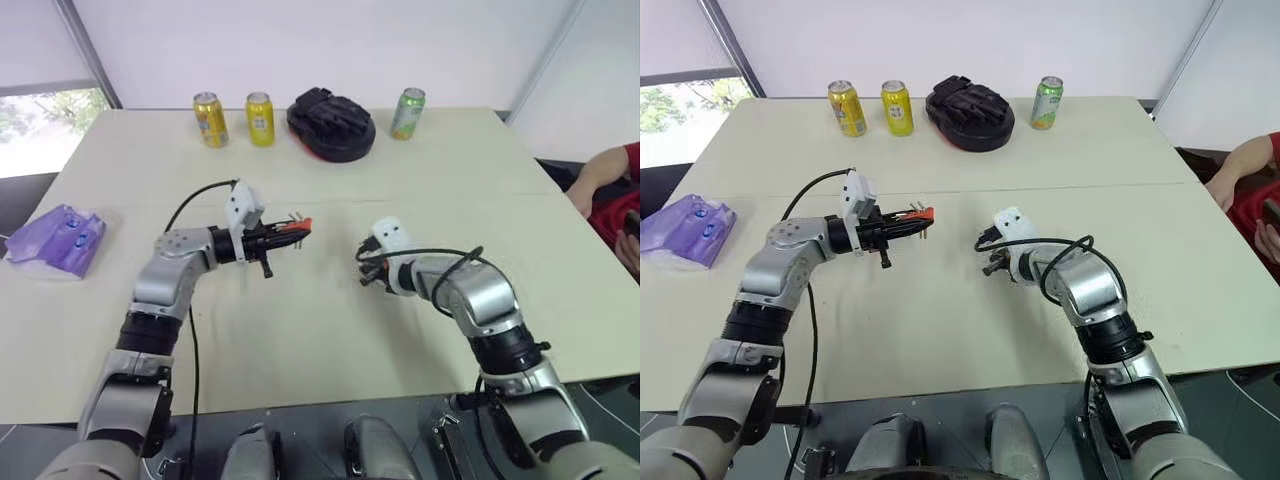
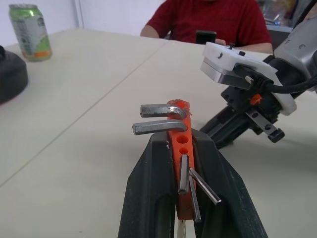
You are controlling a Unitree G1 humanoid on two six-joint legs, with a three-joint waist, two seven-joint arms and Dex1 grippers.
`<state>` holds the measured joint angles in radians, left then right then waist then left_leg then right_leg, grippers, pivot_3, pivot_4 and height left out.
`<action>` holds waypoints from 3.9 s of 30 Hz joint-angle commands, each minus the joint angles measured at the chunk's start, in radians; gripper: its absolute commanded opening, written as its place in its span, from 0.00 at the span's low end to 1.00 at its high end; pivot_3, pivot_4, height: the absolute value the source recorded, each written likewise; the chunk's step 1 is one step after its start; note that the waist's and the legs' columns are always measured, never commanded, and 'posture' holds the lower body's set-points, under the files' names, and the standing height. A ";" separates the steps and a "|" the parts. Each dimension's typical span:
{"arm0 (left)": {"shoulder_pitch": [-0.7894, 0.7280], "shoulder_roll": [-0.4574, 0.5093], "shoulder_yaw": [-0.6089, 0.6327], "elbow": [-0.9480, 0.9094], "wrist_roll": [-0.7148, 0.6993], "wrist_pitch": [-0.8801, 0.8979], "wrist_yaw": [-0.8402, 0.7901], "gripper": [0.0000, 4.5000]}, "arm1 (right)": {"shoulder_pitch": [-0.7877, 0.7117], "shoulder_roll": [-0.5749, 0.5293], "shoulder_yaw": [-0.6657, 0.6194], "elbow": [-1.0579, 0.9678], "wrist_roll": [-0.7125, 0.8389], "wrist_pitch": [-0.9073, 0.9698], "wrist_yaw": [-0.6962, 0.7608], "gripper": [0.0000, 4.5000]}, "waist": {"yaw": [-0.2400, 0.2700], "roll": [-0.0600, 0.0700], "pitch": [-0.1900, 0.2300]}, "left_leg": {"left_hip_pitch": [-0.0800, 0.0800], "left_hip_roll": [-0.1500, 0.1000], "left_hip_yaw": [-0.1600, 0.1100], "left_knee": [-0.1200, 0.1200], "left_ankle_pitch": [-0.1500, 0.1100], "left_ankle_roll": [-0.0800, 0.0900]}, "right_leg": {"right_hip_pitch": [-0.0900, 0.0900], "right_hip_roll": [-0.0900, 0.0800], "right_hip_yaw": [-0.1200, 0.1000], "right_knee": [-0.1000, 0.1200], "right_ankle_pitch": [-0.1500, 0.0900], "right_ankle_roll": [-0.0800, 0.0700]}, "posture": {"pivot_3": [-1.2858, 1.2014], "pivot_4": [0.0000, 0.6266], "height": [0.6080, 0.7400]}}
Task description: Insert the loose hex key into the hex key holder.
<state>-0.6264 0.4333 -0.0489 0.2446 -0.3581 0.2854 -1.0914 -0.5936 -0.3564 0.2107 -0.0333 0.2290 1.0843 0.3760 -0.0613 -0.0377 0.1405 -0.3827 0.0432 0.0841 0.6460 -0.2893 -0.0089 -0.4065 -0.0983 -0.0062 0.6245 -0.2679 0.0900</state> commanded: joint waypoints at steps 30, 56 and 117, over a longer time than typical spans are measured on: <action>-0.639 -0.112 0.054 0.722 0.037 -0.131 -0.300 0.00 | -0.259 0.267 -0.382 -0.081 0.329 -0.575 -0.061 0.01 | 0.045 0.023 0.030 | -0.046 -0.001 -0.001 0.019 0.016 -0.005 | -0.033 0.008 -0.025 0.008 0.014 0.016 | 0.52 0.24 1.00; -0.615 -0.148 0.078 0.686 0.058 -0.158 -0.276 0.00 | -0.217 0.276 -0.341 -0.072 0.329 -0.582 -0.087 0.01 | 0.044 0.023 0.029 | -0.047 -0.001 -0.001 0.020 0.016 -0.006 | -0.032 0.009 -0.025 0.008 0.014 0.016 | 0.52 0.24 1.00; -0.580 -0.135 0.124 0.627 0.049 -0.112 -0.238 0.00 | -0.170 0.282 -0.317 -0.060 0.300 -0.612 -0.082 0.01 | 0.043 0.023 0.029 | -0.046 -0.001 -0.002 0.022 0.017 -0.007 | -0.032 0.009 -0.025 0.013 0.014 0.016 | 0.52 0.24 1.00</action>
<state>-1.1892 0.2906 0.0341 0.9249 -0.2695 0.1721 -1.3323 -0.7575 -0.0674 -0.1030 -0.0753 0.5331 0.4893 0.2924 -0.0188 -0.0148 0.1699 -0.4286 0.0422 0.0821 0.6684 -0.2724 -0.0160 -0.4381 -0.0894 -0.0311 0.6378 -0.2538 0.1058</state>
